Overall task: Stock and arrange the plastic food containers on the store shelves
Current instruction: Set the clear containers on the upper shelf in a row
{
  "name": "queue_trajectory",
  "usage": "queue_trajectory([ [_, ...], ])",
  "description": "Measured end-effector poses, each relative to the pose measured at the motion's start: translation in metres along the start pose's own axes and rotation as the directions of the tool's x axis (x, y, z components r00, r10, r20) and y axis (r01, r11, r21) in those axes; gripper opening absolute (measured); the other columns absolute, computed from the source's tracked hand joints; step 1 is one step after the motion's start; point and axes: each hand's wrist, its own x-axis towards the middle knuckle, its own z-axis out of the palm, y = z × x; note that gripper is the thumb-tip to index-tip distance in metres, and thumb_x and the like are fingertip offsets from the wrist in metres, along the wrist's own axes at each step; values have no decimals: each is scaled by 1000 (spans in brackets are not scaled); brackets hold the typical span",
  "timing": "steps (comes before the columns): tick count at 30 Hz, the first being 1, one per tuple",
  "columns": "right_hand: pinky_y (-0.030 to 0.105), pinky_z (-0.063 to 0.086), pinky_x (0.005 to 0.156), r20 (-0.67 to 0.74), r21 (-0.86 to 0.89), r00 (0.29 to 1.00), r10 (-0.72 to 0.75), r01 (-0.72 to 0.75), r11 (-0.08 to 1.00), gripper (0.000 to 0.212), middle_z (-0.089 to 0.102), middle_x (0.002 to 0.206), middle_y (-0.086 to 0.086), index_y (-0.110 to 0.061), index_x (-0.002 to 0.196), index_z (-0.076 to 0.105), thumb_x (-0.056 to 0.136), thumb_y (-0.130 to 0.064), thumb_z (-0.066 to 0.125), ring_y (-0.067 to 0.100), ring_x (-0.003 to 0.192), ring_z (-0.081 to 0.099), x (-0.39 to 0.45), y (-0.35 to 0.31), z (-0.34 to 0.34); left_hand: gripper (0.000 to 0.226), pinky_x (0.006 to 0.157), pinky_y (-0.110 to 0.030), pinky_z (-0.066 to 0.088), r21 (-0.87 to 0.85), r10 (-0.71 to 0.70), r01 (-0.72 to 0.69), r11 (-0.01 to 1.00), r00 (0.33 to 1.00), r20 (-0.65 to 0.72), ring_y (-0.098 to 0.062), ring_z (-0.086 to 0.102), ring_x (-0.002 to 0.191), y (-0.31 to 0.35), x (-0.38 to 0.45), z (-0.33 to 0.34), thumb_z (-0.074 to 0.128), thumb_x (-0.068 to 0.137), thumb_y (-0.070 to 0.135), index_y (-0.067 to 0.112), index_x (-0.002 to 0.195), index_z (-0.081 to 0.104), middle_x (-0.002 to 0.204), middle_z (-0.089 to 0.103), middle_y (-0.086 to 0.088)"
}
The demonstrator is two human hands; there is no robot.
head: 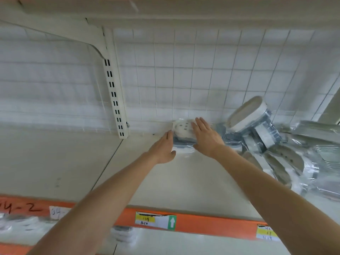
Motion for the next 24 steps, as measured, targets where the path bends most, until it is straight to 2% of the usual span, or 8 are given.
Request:
queue_trajectory([
  [3,37,12,117,33,23,999,17,-18,1000,80,1,158,8,-10,149,9,91,-32,59,23,146,1,12,-2,3,58,90,-39,44,33,7,-9,999,999,43,-32,48,115,-6,2,1,53,90,17,5,138,22,132,44,-17],
  [8,36,29,102,-86,-101,996,8,-17,995,61,39,136,8,-13,136,30,86,-32,61,28,125,36,8,-18,10,48,77,-39,46,89,-1,0,996,1000,1,-33,54,101,-13,-4,-18,60,87,24,5,123,35,111,55,-17],
  [10,35,33,95,-76,-38,997,-2,-1,999,59,46,127,9,-12,130,34,82,-30,63,29,118,41,4,-24,8,53,69,-33,40,111,25,-21,994,999,-37,-31,53,100,-20,-15,-21,65,82,28,8,121,36,107,55,-12],
  [13,33,36,71,-32,203,998,50,-42,978,52,55,106,10,-10,117,34,77,-27,63,32,100,54,-9,-29,2,68,79,-32,40,219,38,-28,975,998,-40,-24,45,110,-38,-35,-26,70,76,49,11,126,41,118,50,-6],
  [15,33,34,64,3,305,998,57,-56,951,48,53,93,9,-10,106,31,77,-28,64,33,88,57,-19,-29,-2,76,85,-35,42,259,-9,10,966,1000,-6,-22,39,112,-50,-50,-33,69,72,60,16,129,45,110,44,-4],
  [18,34,38,66,96,360,995,-5,-30,932,44,47,88,5,-10,100,33,78,-31,65,28,80,50,-31,-30,-14,68,83,-34,43,272,-68,52,961,996,49,-22,38,109,-61,-66,-45,72,70,59,20,122,54,95,34,0],
  [21,29,32,59,210,440,977,-30,-67,895,37,44,83,-1,-13,85,40,75,-36,67,15,72,44,-41,-35,-29,64,76,-32,40,278,-66,36,960,993,100,-21,39,108,-63,-77,-52,75,68,57,17,113,56,98,35,0],
  [24,27,33,61,355,597,933,-61,-176,783,36,49,78,-2,-13,78,50,60,-40,63,14,71,45,-55,-37,-40,64,88,-34,42,203,-48,16,979,986,157,-18,36,107,-70,-91,-55,78,67,51,16,115,52,108,34,-1],
])
